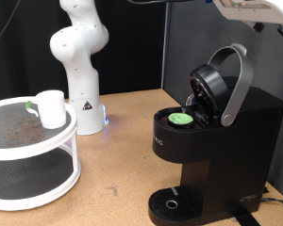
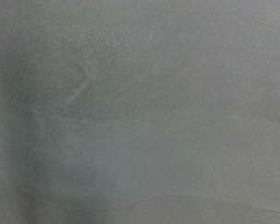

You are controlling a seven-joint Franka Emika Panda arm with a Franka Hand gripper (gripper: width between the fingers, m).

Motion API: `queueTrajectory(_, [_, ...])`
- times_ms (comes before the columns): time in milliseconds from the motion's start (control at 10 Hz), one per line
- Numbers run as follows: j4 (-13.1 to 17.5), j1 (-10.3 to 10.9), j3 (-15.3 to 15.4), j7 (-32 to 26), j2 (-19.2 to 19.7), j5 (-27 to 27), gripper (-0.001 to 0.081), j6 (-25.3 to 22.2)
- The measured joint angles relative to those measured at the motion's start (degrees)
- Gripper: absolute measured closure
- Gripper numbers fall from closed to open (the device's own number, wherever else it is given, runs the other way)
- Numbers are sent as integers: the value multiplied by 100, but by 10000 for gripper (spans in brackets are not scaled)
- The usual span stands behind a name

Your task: Make a cup of coffee with the keurig machine

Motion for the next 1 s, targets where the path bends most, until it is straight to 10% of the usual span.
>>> queueTrajectory(600, [-99, -57, -43, 53, 30, -343, 724, -131])
queueTrajectory(1000, [-323, -174, -106, -4, 37, -446, 801, -124])
